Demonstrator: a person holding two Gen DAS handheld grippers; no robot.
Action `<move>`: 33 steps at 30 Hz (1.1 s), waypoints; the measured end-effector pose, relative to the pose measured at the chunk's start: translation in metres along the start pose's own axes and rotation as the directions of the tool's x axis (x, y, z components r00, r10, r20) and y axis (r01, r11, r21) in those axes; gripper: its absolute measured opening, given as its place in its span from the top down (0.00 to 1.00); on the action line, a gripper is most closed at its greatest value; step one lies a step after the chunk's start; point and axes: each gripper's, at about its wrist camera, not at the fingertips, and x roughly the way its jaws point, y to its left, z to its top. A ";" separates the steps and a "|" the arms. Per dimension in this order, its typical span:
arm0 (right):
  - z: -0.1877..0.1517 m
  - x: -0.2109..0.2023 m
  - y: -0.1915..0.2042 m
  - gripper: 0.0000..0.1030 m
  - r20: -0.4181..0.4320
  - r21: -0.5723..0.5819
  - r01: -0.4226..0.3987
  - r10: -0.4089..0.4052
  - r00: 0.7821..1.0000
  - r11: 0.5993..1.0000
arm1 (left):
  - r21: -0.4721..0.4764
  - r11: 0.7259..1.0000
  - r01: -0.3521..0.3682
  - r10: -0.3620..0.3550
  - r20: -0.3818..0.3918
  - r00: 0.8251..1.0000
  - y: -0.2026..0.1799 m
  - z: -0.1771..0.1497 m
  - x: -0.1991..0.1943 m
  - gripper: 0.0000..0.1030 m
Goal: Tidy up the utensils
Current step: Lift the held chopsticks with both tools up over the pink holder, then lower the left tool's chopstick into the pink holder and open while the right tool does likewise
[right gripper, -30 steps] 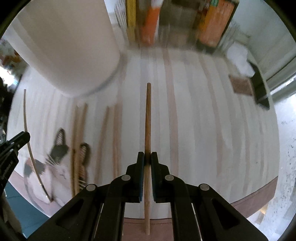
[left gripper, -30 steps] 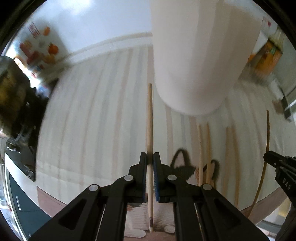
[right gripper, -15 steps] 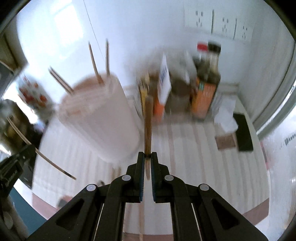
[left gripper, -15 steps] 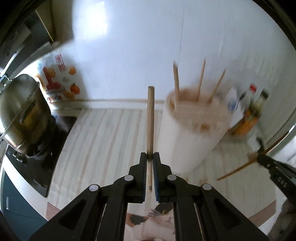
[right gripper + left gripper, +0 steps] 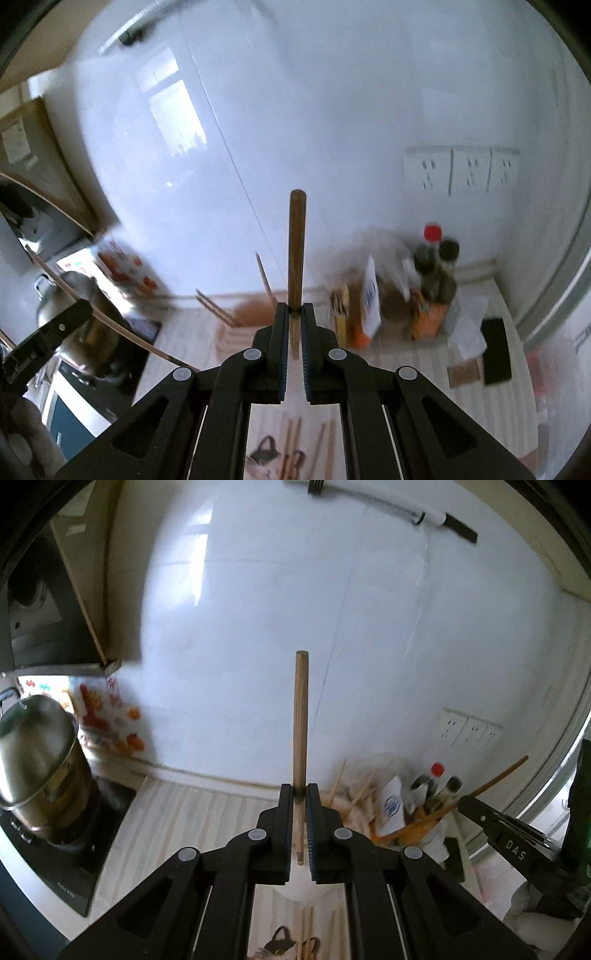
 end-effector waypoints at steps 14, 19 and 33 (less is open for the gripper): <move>0.041 0.075 0.012 0.94 -0.067 -0.027 -0.023 0.021 0.998 0.999 | 0.039 0.999 0.017 -0.014 -0.096 0.995 -0.026 0.038 0.111 0.96; 0.041 0.113 0.008 0.94 -0.149 -0.021 -0.024 0.021 0.989 0.999 | 0.032 0.999 0.008 -0.002 -0.184 0.983 -0.021 0.035 0.161 0.96; 0.033 0.115 -0.023 0.67 -0.212 0.095 -0.021 0.041 0.976 0.995 | 0.002 0.994 -0.107 0.105 -0.184 0.977 0.011 0.018 0.111 0.28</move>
